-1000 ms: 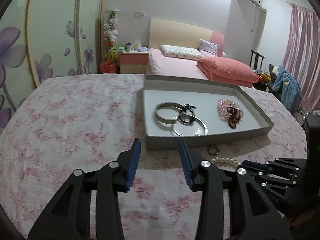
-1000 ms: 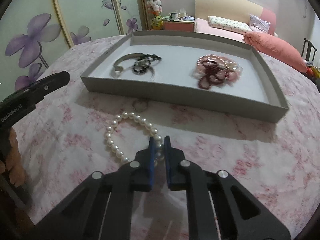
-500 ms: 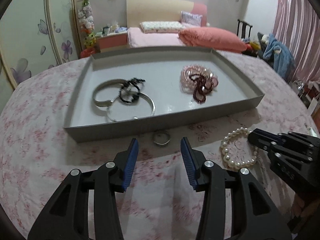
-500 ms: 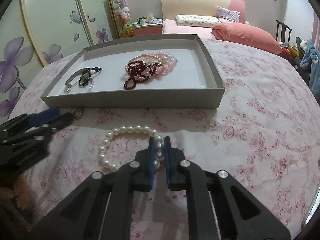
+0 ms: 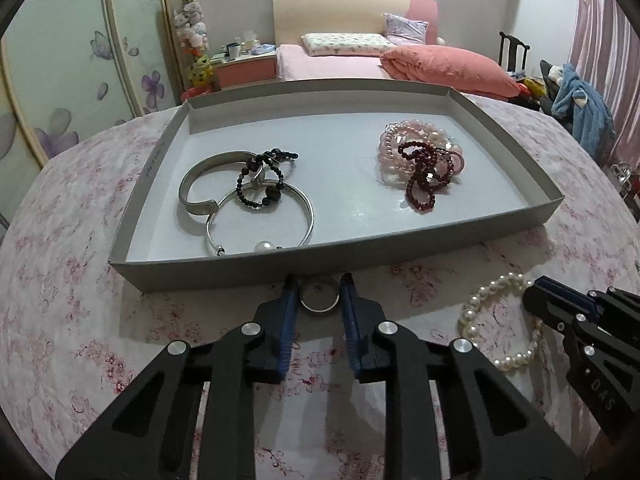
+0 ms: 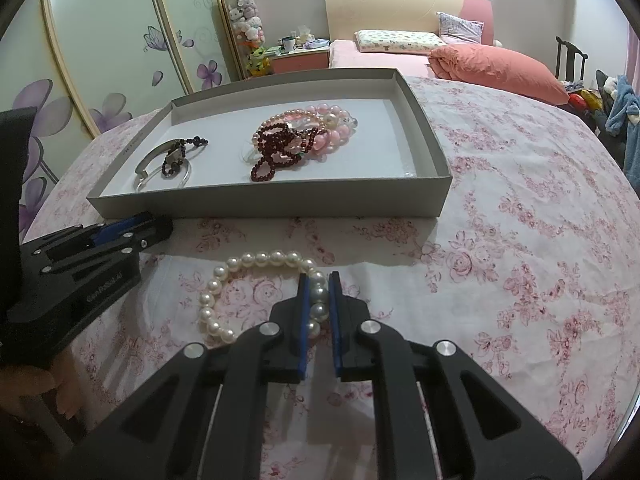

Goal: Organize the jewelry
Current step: 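Grasp the white pearl bracelet with the right while the left grasps the small silver ring, then carry the ring with the left while the right carries the pearl bracelet over the tray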

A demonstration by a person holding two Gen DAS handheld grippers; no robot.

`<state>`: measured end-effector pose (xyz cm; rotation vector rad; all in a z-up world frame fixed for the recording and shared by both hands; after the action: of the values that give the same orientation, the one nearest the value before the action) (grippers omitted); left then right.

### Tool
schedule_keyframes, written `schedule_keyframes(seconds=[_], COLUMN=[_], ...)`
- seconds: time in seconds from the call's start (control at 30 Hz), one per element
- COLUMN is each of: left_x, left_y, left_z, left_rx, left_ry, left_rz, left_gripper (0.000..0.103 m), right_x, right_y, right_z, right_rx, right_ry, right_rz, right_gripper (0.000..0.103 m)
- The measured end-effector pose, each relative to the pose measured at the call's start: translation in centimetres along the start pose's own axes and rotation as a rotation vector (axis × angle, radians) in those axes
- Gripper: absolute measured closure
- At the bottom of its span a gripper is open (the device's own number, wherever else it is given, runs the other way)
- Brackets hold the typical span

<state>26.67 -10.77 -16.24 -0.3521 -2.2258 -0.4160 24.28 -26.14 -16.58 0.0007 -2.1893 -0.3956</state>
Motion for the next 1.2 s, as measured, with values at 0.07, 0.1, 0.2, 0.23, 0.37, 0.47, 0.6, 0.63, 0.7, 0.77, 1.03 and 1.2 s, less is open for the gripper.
schedule_keyframes(seconds=[0.07,0.1,0.2,0.23,0.37,0.47,0.6,0.63,0.7,0.77,1.03,1.2], left_x=[0.1,0.3,0.8,1.1,1.8,2.1,2.0,2.0,2.0,1.9,1.9,1.9], left_y=[0.3,0.6,1.8,2.4,4.1,4.4,4.3,4.3,4.2,4.2,4.5,4.5], left_z=[0.2,0.5,1.4,1.9,3.2,3.6,3.5,3.4,3.5,3.5,3.4,3.4], left_rx=[0.000,-0.003,-0.009,-0.008,0.002,0.010,0.002,-0.001,-0.001,-0.002,0.007,0.007], left_ry=[0.000,0.002,0.006,0.008,0.003,-0.003,-0.002,0.000,0.001,0.003,0.007,0.007], left_rz=[0.003,0.004,-0.010,-0.015,-0.005,0.011,0.009,0.006,0.003,-0.003,-0.016,-0.017], left_gripper=[0.080,0.080,0.080,0.080,0.080,0.080,0.078,0.078,0.078,0.078,0.080,0.080], right_x=[0.1,0.2,0.3,0.2,0.1,0.1,-0.1,-0.1,-0.2,-0.2,0.3,2.0], right_y=[0.0,0.1,0.6,0.9,1.5,1.5,1.6,1.7,1.8,1.8,0.8,1.0], right_z=[0.0,0.1,0.3,0.3,0.4,0.4,0.4,0.4,0.3,0.4,0.2,-0.8], right_rx=[0.004,0.007,0.019,0.023,0.037,0.039,0.044,0.046,0.053,0.065,0.015,-0.022], right_ry=[0.002,0.003,0.008,0.009,0.007,0.006,0.006,0.006,0.004,0.001,-0.009,-0.068], right_rz=[-0.002,-0.004,-0.015,-0.017,-0.015,-0.011,-0.004,-0.003,0.002,0.011,-0.007,-0.054], right_gripper=[0.093,0.093,0.093,0.093,0.091,0.091,0.087,0.085,0.085,0.086,0.093,0.093])
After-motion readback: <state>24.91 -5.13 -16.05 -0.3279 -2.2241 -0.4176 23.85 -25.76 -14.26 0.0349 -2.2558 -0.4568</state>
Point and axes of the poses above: each gripper's, at about its wrist camera, not at the fingertips, and x roughly against the way its jaws point, y to its left, z to its underside, the point moved 10 cm from there along -x, roughly the way its jaws point, and after that the axes turned 14 degrees about -x, right-handed, at the moved point
